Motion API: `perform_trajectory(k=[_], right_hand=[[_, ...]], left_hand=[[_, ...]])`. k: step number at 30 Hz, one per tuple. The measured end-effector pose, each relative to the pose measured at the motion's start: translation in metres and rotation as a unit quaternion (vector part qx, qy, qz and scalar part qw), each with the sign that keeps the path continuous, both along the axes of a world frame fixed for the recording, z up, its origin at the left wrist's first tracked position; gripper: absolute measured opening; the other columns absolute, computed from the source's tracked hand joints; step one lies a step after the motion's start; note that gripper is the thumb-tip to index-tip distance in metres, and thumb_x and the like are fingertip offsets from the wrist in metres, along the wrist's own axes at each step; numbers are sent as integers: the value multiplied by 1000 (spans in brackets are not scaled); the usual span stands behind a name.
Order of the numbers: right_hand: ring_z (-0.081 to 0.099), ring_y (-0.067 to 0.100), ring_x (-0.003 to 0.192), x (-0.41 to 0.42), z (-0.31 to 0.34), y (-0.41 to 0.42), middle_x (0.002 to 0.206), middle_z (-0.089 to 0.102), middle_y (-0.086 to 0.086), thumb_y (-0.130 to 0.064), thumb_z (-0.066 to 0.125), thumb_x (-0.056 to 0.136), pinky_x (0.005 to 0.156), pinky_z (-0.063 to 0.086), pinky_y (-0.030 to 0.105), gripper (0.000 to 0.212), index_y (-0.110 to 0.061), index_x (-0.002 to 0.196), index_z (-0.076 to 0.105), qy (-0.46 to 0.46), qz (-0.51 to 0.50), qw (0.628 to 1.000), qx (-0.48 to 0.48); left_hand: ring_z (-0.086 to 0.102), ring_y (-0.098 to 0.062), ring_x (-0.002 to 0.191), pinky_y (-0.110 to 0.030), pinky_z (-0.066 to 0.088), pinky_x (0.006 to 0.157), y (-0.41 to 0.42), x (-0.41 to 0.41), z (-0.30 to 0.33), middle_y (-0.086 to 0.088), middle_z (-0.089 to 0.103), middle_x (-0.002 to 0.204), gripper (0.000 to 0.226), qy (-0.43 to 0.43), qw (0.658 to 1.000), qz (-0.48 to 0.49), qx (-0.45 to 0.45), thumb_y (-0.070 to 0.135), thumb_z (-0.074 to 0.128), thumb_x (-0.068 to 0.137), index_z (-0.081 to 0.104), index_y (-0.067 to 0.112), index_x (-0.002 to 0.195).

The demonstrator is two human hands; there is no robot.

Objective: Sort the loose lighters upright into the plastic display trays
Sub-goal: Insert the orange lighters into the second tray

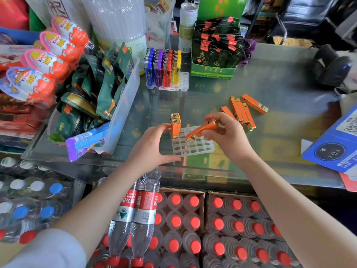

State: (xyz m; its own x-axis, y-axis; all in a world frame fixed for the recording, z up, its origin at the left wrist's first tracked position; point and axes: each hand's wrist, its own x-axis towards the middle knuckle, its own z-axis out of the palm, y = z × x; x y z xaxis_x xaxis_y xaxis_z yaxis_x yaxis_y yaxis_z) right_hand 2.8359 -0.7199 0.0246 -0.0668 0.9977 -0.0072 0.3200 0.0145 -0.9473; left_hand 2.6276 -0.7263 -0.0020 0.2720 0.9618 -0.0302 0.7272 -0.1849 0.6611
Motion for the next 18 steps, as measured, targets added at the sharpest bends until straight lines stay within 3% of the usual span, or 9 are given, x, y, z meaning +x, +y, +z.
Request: perform_trajectory(k=[6, 8, 13, 15, 18], right_hand=[[61, 2, 70, -19, 5, -5, 76, 65, -6, 1, 63, 81, 73, 51, 16, 21, -19, 87, 61, 32, 44, 998, 14], [61, -2, 72, -25, 5, -6, 80, 65, -5, -1, 60, 84, 73, 51, 15, 17, -15, 93, 61, 6, 67, 997, 40], [66, 19, 84, -28, 3, 0, 91, 68, 11, -4, 60, 84, 79, 53, 28, 20, -8, 104, 60, -107, 94, 981, 132], [67, 19, 82, -32, 3, 0, 88, 69, 9, -4, 64, 81, 78, 54, 30, 21, -8, 101, 58, -118, 87, 979, 142], [64, 13, 76, -35, 5, 1, 82, 64, -1, -6, 68, 78, 75, 53, 22, 21, -7, 96, 56, -127, 88, 975, 157]], left_hand=[[42, -11, 117, -23, 31, 90, -6, -2, 1, 1, 47, 128, 81, -3, 1000, -2, 2, 39, 80, 60, 40, 21, 127], [42, -11, 118, -23, 32, 91, -6, -3, 0, 1, 47, 129, 81, -1, 1000, -3, 1, 40, 80, 60, 39, 22, 127], [41, -10, 117, -23, 32, 92, -3, -4, -2, 2, 48, 128, 81, -2, 1000, -6, 0, 41, 80, 59, 40, 23, 127], [42, -11, 117, -25, 33, 92, -3, -4, -3, 2, 48, 128, 81, -2, 1000, -7, 1, 42, 80, 59, 39, 23, 127], [41, -10, 117, -24, 33, 91, -1, -4, -3, 3, 47, 129, 81, 7, 1000, -16, 3, 43, 79, 60, 39, 24, 127]])
